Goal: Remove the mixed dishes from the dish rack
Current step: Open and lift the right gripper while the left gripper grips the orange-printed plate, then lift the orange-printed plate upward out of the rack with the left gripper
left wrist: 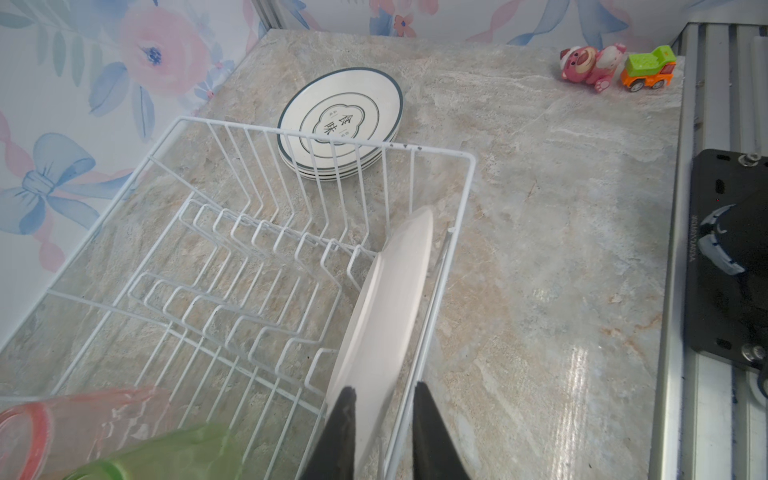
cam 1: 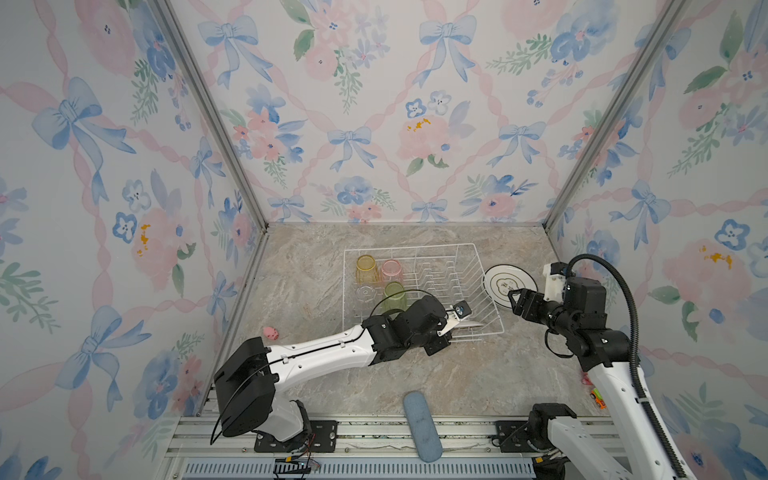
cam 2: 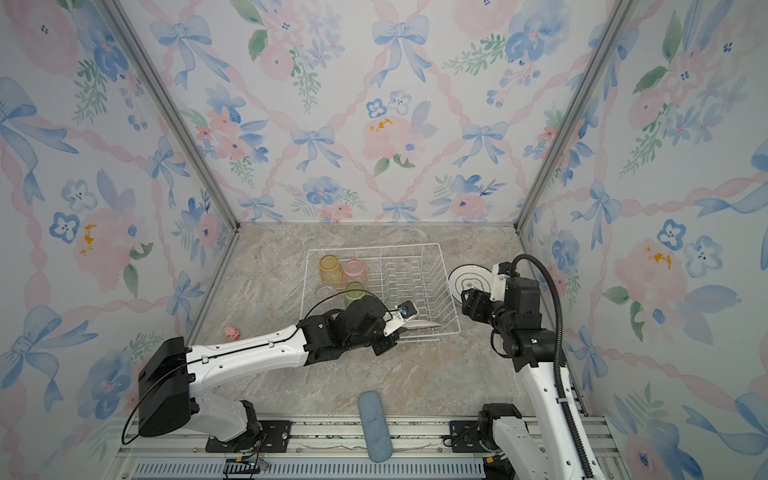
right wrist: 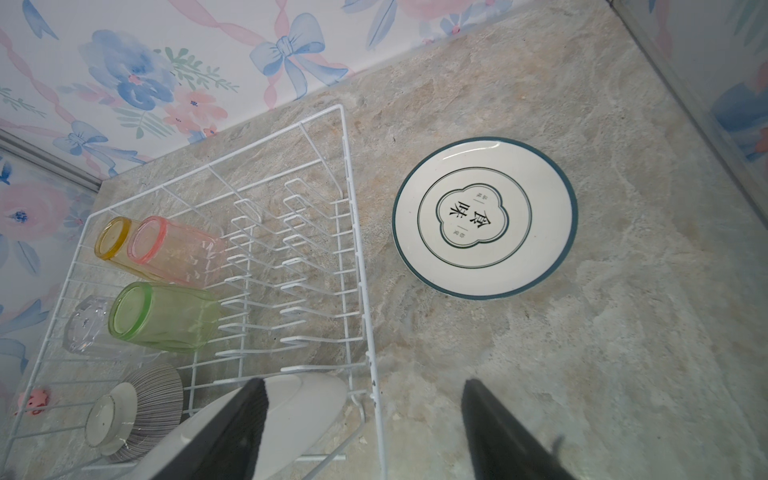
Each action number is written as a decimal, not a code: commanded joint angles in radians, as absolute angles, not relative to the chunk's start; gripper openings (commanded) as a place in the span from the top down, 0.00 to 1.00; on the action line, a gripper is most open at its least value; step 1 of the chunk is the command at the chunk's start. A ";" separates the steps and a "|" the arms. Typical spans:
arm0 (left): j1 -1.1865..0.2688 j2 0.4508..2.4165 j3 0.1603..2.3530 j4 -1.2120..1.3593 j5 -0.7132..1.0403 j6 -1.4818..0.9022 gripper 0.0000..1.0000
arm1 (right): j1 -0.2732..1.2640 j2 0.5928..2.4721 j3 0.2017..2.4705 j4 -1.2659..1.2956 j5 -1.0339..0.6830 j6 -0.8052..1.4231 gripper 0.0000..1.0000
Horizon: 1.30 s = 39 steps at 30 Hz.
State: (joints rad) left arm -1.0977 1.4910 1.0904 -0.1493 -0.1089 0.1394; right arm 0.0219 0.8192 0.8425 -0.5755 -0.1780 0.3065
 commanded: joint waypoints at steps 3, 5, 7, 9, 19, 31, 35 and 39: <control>-1.111 1.560 1.157 -0.193 -0.120 0.197 0.78 | 0.030 0.824 0.821 -0.574 -0.172 0.310 0.23; -1.114 1.590 1.183 -0.214 -0.129 0.209 0.77 | 0.031 0.824 0.820 -0.576 -0.171 0.307 0.23; -1.116 1.619 1.206 -0.232 -0.162 0.222 0.78 | 0.031 0.821 0.819 -0.577 -0.169 0.305 0.23; -1.116 1.641 1.220 -0.244 -0.194 0.234 0.78 | 0.030 0.815 0.818 -0.577 -0.169 0.305 0.23; -1.115 1.695 1.273 -0.273 -0.247 0.295 0.82 | 0.030 0.804 0.805 -0.583 -0.157 0.297 0.23; -1.107 1.769 1.360 -0.337 -0.278 0.386 1.00 | 0.025 0.786 0.801 -0.591 -0.148 0.292 0.23; -1.106 1.779 1.362 -0.338 -0.295 0.419 1.00 | 0.023 0.781 0.801 -0.593 -0.145 0.294 0.22; -1.108 1.788 1.358 -0.337 -0.339 0.439 1.00 | 0.023 0.779 0.801 -0.592 -0.147 0.299 0.22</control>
State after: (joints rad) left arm -1.1053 1.7523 1.3571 -0.2863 -0.3378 0.4316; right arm 0.0216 0.7895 0.8108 -0.5735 -0.1608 0.3054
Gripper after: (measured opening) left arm 0.048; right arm 0.782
